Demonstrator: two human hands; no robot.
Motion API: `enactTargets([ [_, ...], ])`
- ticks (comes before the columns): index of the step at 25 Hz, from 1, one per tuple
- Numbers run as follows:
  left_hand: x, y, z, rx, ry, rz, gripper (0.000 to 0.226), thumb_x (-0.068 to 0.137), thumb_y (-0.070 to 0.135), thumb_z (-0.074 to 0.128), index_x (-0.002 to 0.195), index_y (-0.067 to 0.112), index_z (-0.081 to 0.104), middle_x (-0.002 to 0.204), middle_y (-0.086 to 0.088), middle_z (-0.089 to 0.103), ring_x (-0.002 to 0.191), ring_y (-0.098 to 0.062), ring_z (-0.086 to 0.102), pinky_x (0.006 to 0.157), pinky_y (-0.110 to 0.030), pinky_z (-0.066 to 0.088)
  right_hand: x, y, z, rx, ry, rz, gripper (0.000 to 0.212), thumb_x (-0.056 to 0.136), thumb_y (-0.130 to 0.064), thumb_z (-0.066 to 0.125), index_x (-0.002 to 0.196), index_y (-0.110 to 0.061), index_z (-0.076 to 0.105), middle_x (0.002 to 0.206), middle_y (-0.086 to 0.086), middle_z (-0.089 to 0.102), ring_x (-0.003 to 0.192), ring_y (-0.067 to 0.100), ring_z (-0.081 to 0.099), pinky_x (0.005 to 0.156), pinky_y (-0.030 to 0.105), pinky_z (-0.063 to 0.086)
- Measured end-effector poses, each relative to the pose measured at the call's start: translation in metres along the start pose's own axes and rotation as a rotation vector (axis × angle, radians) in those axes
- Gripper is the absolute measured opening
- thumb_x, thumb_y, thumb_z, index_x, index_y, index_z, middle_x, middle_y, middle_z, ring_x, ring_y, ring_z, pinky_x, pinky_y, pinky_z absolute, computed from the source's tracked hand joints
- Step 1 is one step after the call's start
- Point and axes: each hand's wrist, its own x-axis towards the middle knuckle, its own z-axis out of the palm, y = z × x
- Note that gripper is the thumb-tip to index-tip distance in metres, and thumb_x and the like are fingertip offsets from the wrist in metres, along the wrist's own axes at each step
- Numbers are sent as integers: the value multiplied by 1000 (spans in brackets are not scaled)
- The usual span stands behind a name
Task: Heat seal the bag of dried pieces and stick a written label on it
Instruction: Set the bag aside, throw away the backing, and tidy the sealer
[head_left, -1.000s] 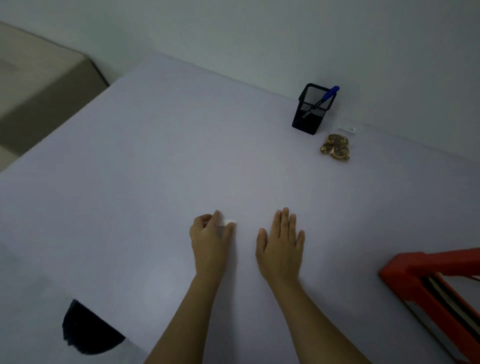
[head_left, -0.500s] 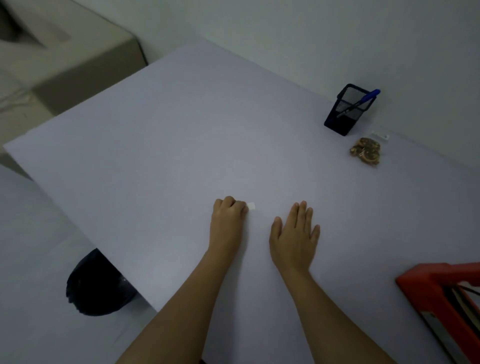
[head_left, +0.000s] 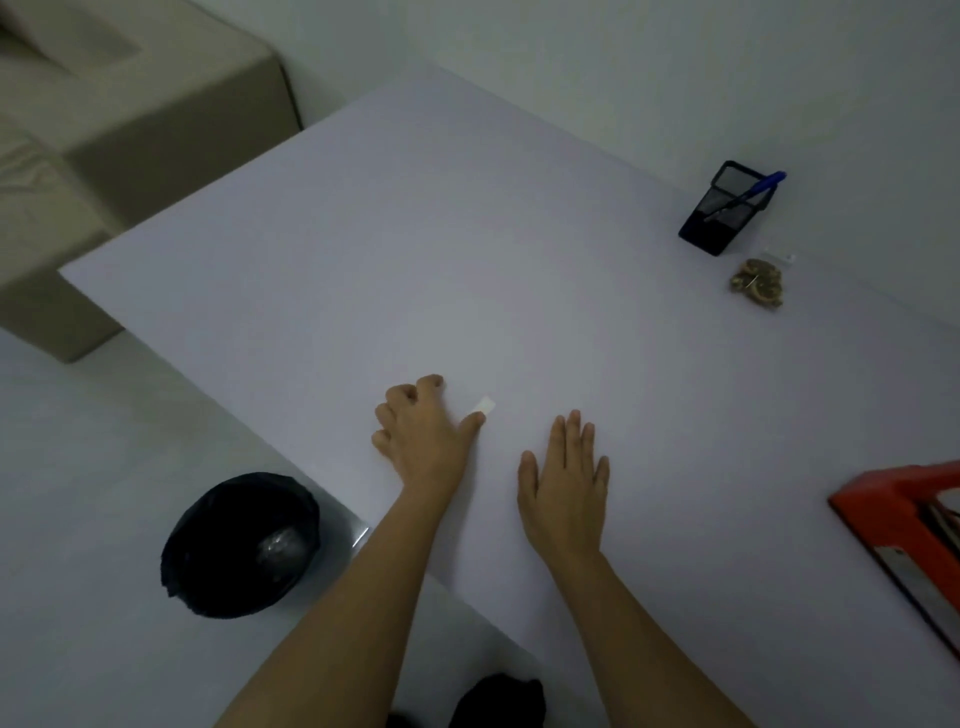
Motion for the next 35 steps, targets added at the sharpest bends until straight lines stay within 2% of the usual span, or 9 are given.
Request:
enactTargets([
  [6, -7, -86, -65, -217, 227, -330, 79, 63, 41, 80, 125, 16, 37, 131, -13, 31, 114, -34, 32, 91, -44, 34, -43, -103, 37, 44, -49, -111, 67, 87, -44, 5, 145, -12, 4, 157, 4, 1, 144, 20, -2, 114, 40, 0],
  [8, -6, -106, -75, -547, 193, -368, 77, 70, 28, 79, 129, 8, 34, 118, -13, 43, 106, -28, 44, 85, -17, 41, -51, -130, 45, 33, -83, -146, 64, 89, -43, 8, 145, -13, 0, 156, 3, -3, 144, 19, -6, 113, 38, -4],
  [9, -6, -111, -78, -691, 151, -382, 70, 76, 23, 75, 129, 5, 34, 107, -10, 50, 95, -21, 52, 71, -4, 41, -54, -139, 47, 34, -96, -144, 64, 89, -42, 8, 145, -13, -2, 156, 3, -4, 143, 19, -7, 113, 38, -6],
  [11, -5, -120, -83, -772, 130, -393, 47, 84, 19, 66, 123, 4, 44, 89, -3, 59, 75, -10, 57, 57, -2, 42, -60, -153, 51, 42, -88, -134, 63, 89, -41, 7, 144, -12, -1, 156, 4, -3, 143, 19, -6, 113, 37, -6],
  [16, 7, -176, -96, -916, 252, -477, 13, 91, 15, 57, 97, 6, 63, 76, -1, 67, 71, -7, 65, 64, -11, 52, -84, -198, 77, 38, 69, -349, 56, 92, -32, 23, 142, -7, 21, 152, 9, 18, 141, 22, 13, 112, 44, 9],
  [23, 52, -316, -75, -817, 339, -638, 12, 91, 19, 56, 94, 12, 64, 75, 5, 67, 72, -3, 64, 64, -13, 47, -97, -249, 188, 173, -202, -721, 56, 93, -32, 32, 143, -11, 16, 150, 4, 21, 140, 13, 14, 115, 32, 16],
  [26, 69, -383, -38, -707, 314, -671, 14, 90, 23, 56, 94, 13, 65, 80, -2, 70, 74, -9, 66, 70, -21, 49, -73, -247, 258, 263, -353, -619, 59, 94, -39, 28, 145, -15, 9, 152, -4, 6, 141, 7, 3, 118, 33, 11],
  [30, 84, -471, 32, -539, 181, -650, 10, 89, 21, 57, 88, 14, 64, 79, -5, 69, 76, -18, 65, 71, -27, 48, -33, -237, 364, 361, -483, -424, 62, 94, -41, 36, 144, -14, 13, 155, 5, 17, 142, 15, 14, 116, 32, 18],
  [35, 90, -535, 111, -445, 175, -597, 10, 88, 21, 59, 86, 15, 66, 75, 0, 68, 71, -9, 62, 60, -11, 39, -4, -216, 483, 248, -587, -290, 74, 89, -34, 53, 145, -14, 9, 154, 9, 18, 140, 22, 19, 112, 35, 23],
])
